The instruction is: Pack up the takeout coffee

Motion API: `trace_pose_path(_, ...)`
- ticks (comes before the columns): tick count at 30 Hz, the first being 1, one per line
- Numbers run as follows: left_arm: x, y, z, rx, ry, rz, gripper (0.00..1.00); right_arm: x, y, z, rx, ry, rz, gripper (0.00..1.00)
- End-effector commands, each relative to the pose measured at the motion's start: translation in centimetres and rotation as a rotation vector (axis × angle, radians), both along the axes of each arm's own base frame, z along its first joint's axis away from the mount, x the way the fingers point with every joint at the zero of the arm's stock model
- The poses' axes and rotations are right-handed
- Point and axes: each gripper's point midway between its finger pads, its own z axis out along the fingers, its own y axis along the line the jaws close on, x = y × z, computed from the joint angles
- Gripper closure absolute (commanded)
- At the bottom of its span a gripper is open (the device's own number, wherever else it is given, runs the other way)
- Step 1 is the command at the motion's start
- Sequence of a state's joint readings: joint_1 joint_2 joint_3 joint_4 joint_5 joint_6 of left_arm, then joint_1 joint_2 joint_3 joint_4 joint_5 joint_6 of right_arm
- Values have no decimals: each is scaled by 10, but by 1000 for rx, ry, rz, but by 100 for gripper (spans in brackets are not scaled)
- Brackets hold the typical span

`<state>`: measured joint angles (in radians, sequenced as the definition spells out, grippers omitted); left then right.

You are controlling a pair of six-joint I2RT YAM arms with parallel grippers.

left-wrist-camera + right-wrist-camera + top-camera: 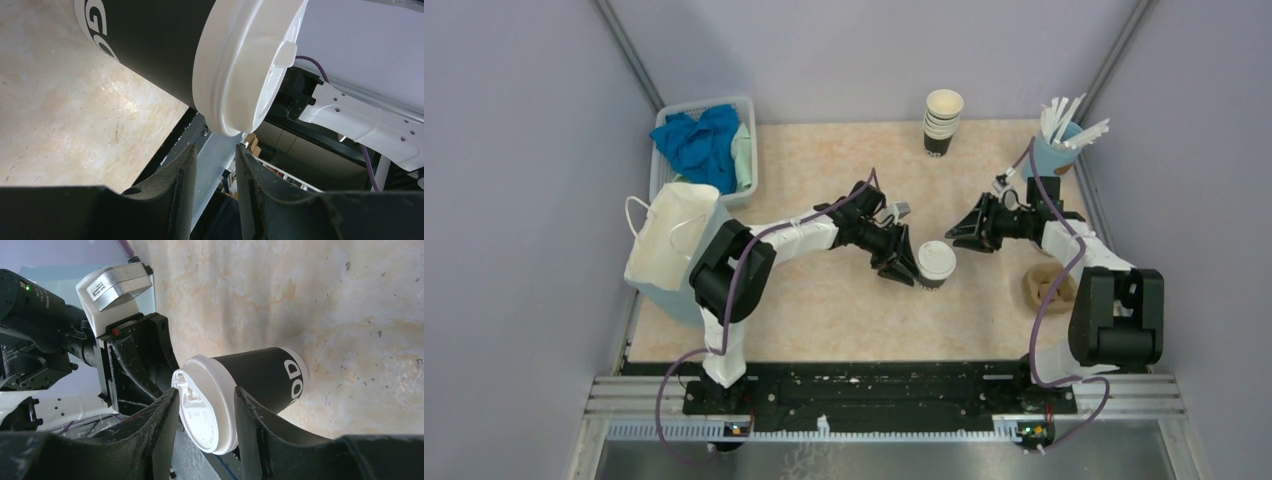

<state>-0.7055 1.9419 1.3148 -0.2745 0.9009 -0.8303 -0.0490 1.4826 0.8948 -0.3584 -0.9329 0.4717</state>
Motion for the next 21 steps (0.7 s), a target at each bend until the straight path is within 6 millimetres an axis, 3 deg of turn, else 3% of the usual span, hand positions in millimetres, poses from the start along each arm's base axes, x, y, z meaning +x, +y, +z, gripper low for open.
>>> trace_pose_path(1,7,-9,9,-62,-16,-9,59,5,-3,-4,-6,-35,4,55)
trace_pose_path(7,9,-9,12,-62,-24,0,50,4,-4,-10,-15,-16,0,56)
trace_pose_path(14,22,-14,4,-32,-46,2,54,-3,-4,-12,-13,12,-29,65)
trace_pose_path(21,41,-3,-3,4,-73,27,55,-19,-6,-11,-23,44,-72,66)
